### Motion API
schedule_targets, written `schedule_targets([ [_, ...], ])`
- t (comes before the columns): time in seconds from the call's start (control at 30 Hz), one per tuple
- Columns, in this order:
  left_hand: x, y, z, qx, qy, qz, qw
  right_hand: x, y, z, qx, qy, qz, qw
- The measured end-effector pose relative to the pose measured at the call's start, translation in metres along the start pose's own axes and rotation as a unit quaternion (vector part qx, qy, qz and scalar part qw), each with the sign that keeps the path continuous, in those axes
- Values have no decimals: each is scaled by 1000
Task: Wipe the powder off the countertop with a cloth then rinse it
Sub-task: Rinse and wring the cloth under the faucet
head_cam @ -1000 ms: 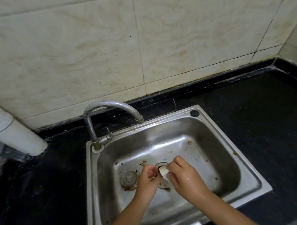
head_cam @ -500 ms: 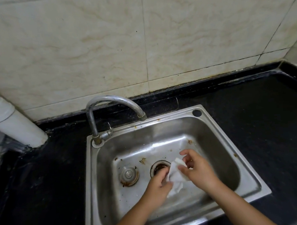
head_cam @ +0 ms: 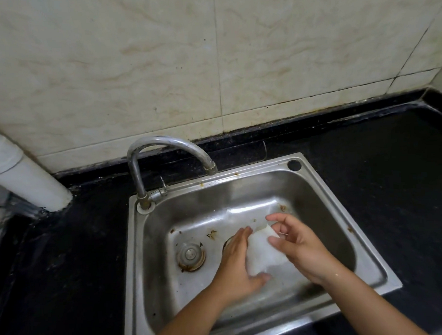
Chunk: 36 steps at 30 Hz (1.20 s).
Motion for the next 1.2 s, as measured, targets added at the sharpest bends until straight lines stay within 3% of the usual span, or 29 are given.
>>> schedule_targets([
  [0.1,-8,-9,-14,-37,74,-30,996,-7,-1,2,-10,-44,-20,999],
  [0.17,-16,-14,-17,-35,20,-42,998,-21,-3,5,-59,44,-82,994],
  [0.23,-24,-19,-17,-46,-30,-39,998,-25,1,9,-147,189,-67,969],
  [0.3,-31,-25,-22,-52,-80,-29,995,-19,7,5,-246,369,10,896],
  [0.37,-37,-28,-31,-45,-93,-2,995,-9,8,-9,-343,571,42,745],
  [0.4,-37,-28,-37,-43,-80,26,996,-5,6,-15,-371,635,17,677],
  [0.43,-37,-27,-41,-42,-64,54,996,-1,3,-14,-377,666,-25,643],
  [0.53,-36,-22,-49,-60,-41,122,990,6,-1,-2,-423,645,-115,626],
  [0.67,-45,-16,-54,-15,-59,144,988,4,1,12,-520,600,-123,595],
  [0.77,-53,-10,-56,48,-90,126,987,4,-5,21,-483,636,-55,599],
  [0.83,-55,-9,-59,95,-174,101,975,6,-11,23,-393,682,30,616],
  [0.87,-54,-10,-61,118,-222,85,964,2,-16,17,-287,681,90,667],
  [0.93,-48,-9,-69,202,-300,79,929,-8,-20,1,-4,521,188,832],
  [1.0,-44,-12,-69,271,-334,71,900,-14,-17,-9,179,369,226,884],
  [1.07,-40,-13,-68,311,-351,64,881,-17,-18,-10,227,309,233,894],
  [1.1,-38,-17,-65,279,-337,86,895,-17,-19,-8,228,316,226,893],
  [1.2,-36,-26,-52,167,-311,83,932,-16,-25,-1,97,409,150,895],
])
Point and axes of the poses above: each hand's wrist, its own y-axis away from the middle knuckle, its own x-axis out of the palm, z = x × y, the point moved 6 cm from there along -y, towards the middle knuckle, and after that the axes turned 8 degrees about -z, right-handed, at the moved point
